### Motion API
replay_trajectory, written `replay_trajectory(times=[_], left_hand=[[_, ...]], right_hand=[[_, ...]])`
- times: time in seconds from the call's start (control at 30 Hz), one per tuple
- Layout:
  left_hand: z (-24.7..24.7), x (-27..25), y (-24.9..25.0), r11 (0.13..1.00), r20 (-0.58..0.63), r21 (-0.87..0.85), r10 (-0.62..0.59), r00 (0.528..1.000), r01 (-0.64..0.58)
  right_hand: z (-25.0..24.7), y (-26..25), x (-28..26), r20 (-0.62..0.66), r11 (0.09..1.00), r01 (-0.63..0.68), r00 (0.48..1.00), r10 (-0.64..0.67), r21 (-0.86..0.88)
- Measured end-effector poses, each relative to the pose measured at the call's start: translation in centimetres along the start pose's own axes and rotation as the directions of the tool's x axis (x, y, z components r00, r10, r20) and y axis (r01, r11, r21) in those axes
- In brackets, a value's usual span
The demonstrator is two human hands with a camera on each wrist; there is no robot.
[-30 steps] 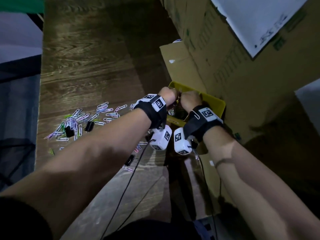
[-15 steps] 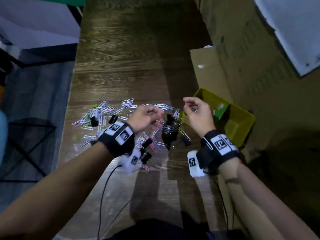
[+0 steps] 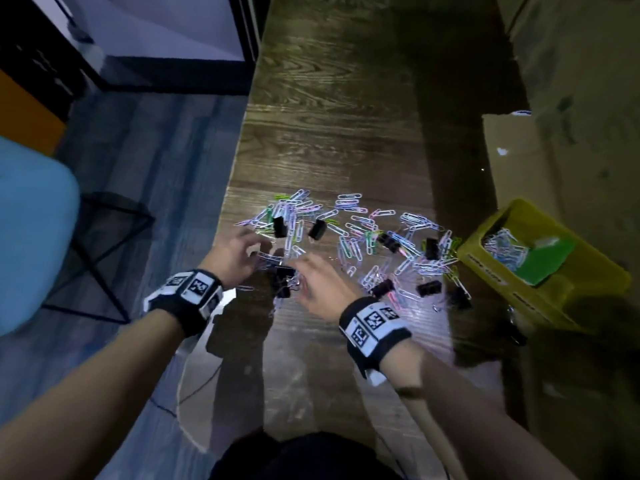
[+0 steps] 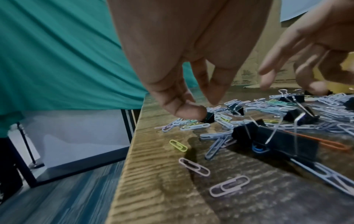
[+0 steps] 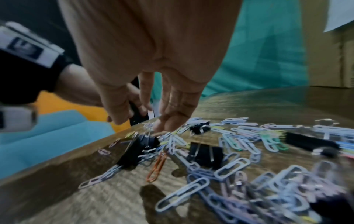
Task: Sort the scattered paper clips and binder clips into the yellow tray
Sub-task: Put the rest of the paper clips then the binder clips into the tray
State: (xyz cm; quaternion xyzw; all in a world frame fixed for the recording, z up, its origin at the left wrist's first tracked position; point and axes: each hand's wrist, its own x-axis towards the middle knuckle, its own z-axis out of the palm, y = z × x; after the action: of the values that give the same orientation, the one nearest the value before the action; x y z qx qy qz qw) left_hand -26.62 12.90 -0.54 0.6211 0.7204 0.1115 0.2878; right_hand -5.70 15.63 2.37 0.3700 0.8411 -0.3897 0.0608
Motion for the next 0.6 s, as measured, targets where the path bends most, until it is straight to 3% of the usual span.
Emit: replay_trajectory(times=[0.13,0.27,0.37,0.6], left_hand=[[-0.6,2.7,-0.3,1.0,-0.077,0.01,-0.011,0.997,0.012],[-0.8,5.8,0.9,0.987,0.064,0.158,0.025,0.998,-0.035],[0.4,7.0,0.6,0.987,0.119,0.15,0.048,0.992,-0.066],[1.7,5.9,-0.5,0.976,0.027,0.073,0.203,0.979,-0.204]], right_hand=[[2.5,-1.6,2.7,0.044,0.957,-0.05,0.997,0.065,-0.287],[4.2,-1.9,4.2,0.033,0.914,-0.104,0.991,0.126,-0.392],[4.5,-2.1,4.5,0.011,0.913,-0.14,0.988,0.156,-0.383],[4.6,-1.4,4.4,0.001,0.97,-0.183,0.983,0.185,-0.16]])
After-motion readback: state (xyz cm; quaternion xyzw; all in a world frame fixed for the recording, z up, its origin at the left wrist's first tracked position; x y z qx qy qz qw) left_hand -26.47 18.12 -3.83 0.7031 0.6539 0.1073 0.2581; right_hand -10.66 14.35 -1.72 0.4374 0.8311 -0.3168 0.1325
